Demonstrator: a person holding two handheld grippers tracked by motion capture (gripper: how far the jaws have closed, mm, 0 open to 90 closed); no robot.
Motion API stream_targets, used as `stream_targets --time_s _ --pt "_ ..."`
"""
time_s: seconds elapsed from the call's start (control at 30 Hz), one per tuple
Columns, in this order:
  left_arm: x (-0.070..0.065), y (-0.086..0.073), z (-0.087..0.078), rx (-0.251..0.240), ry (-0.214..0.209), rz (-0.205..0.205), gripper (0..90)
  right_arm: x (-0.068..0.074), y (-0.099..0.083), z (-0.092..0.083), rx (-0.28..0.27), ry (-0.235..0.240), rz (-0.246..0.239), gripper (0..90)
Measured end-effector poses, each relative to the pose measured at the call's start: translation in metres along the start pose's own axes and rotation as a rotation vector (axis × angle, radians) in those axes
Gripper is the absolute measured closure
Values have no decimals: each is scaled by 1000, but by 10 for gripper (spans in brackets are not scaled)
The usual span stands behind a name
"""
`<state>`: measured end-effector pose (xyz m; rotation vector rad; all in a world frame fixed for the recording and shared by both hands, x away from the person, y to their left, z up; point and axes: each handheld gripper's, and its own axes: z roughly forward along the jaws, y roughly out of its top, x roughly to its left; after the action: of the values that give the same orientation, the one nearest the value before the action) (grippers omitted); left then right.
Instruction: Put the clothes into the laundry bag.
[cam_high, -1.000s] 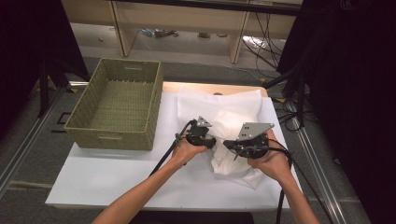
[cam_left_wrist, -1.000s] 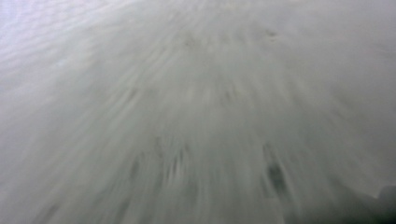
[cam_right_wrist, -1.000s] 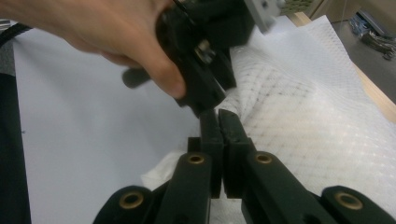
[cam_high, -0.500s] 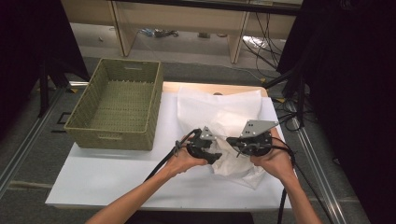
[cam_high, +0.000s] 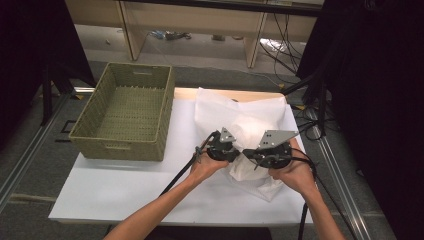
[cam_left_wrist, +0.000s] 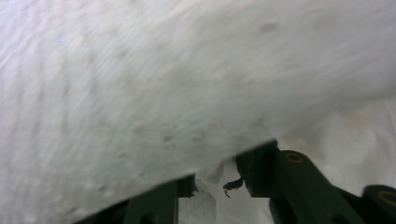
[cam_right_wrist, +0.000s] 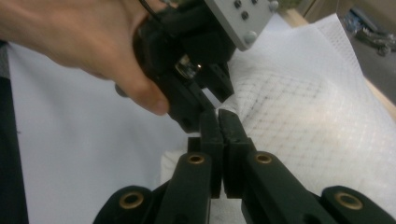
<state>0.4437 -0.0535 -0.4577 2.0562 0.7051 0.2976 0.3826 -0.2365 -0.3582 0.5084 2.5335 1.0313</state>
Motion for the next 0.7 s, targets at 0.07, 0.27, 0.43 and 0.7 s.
stream_targets --time_s 0.07,0.27,0.43,0.7 --pt "2 -2 -8 15 -30 6 593 -1 -5 5 27 -4 14 900" --pt "22 -15 -53 22 -58 36 358 -6 -14 12 61 -50 37 900" --pt "44 -32 -72 42 -13 -12 456 -9 -17 15 73 -59 41 900" --pt "42 -39 -46 115 -6 -8 631 -11 -16 16 73 -39 28 900"
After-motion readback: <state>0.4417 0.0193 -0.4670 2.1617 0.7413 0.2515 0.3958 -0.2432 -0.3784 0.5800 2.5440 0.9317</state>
